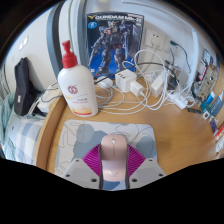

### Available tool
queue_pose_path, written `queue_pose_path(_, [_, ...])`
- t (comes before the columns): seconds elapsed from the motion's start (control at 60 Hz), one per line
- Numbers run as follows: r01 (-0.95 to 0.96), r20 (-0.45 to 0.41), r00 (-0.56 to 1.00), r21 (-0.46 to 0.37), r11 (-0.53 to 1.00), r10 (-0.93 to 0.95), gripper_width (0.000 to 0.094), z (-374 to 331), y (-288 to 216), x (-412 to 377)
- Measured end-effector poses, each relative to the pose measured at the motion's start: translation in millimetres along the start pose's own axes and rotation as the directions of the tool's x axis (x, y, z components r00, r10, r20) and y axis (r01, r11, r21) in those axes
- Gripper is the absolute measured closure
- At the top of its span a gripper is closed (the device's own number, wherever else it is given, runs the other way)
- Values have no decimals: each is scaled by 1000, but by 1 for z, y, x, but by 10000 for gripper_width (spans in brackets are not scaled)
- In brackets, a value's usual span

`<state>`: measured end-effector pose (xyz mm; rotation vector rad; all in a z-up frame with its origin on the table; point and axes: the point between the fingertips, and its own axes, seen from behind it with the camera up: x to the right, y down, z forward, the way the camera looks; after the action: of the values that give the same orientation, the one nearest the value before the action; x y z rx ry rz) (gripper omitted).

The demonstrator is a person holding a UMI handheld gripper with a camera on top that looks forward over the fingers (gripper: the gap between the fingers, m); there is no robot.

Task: Arrange mouse

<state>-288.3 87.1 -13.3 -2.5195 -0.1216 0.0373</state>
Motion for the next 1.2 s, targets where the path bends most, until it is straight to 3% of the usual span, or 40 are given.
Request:
queue_pose_path(0.183, [-6,-18,1000,-43,999,5,503,1,1,1])
queue_pose_path(0.283, [-24,-41,999,-57,998,22,185,-11,-5,11])
queue_pose_path(0.35, [-25,-44,999,-28,999,23,70,-30,-17,14])
queue_pose_path(0.667, [-109,89,991,134,985,97,85,-188,-75,3])
queue_pose_path(0.917, [-95,80,994,251,963,78,78,-269,-85,19])
queue_pose_path(1.2, [-64,35,998,290,955,56,79,-294,-80,43])
